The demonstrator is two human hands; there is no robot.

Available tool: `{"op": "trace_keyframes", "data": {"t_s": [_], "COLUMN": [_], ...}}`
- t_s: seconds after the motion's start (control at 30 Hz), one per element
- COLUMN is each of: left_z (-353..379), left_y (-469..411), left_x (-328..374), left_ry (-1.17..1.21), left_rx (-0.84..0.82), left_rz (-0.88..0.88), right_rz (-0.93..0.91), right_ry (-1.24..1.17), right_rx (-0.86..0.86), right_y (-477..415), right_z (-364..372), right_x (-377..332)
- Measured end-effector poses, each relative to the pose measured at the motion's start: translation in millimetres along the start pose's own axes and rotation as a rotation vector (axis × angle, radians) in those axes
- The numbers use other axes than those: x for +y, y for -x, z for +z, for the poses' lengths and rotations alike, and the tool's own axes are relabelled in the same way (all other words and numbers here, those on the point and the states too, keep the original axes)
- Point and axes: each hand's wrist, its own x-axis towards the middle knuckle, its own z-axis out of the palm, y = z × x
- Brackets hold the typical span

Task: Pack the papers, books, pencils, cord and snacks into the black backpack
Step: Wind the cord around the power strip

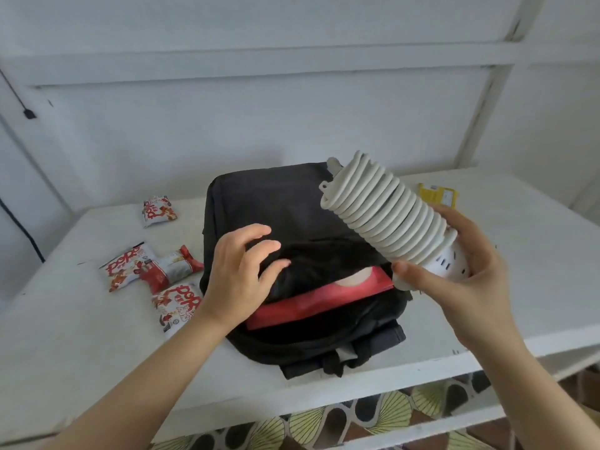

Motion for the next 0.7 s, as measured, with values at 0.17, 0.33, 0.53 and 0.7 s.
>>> {"op": "trace_keyframes", "data": {"t_s": [0.17,0.33,0.53,0.7], "left_z": [6,-5,-6,-18], "left_y": [-6,-1,-7,-40], "left_x": [-14,-1,-7,-24], "left_ry": [-0.169,-0.152,-0.233,0.124], "left_rx": [-0.175,-0.406,-0.656,-0.596], "left_rz": [0.397,0.190,0.057,-0.283], "right_rz": [-0.106,-0.158,-0.151,-0.193], "right_ry": [0.234,0.339,0.349,0.453], "right_rx": [0.033,0.025,-0.012,-0.099], "right_y": [17,31,36,29], "right_z": [-4,-8,-15,-20], "right_x": [-3,0,6,9]}}
